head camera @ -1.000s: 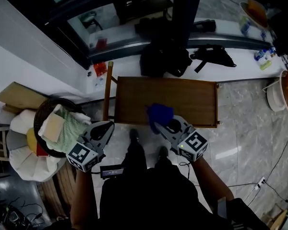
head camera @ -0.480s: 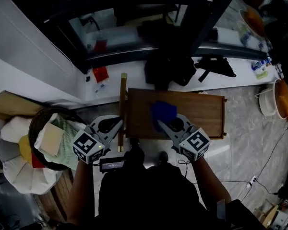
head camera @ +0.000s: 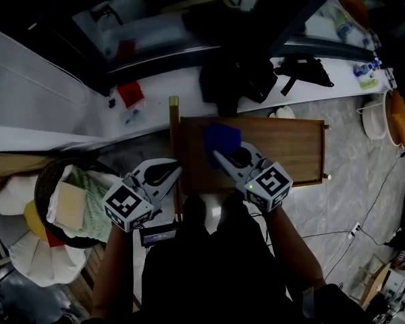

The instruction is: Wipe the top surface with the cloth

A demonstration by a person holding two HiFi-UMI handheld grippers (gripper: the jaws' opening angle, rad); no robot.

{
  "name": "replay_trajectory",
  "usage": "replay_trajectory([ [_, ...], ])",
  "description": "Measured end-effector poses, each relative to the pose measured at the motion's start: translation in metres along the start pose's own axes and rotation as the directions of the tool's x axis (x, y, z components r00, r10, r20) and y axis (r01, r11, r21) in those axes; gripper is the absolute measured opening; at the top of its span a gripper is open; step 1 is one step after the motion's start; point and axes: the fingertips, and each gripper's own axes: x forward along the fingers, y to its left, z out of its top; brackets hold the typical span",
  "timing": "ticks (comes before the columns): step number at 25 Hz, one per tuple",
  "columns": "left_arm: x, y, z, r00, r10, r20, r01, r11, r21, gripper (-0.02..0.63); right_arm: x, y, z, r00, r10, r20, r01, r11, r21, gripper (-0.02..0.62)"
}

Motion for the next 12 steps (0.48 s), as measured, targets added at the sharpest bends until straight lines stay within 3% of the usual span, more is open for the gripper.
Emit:
replay_trajectory([
  [8, 0.041, 0.05, -0.029, 0.987, 0.092, -0.13, -0.1, 0.993, -0.056, 0.008, 0.07, -0.043, -0.069, 0.994, 0.043, -0.104, -0.03, 0.991, 0.129, 0.061],
  [12, 0.051, 0.062, -0.03, 0.983, 0.109, -0.145, -0.122, 0.989, -0.078, 0.008, 0.108, -0.049, -0.105, 0.984, 0.067, -0.163, -0.035, 0.981, 0.192, 0.061],
])
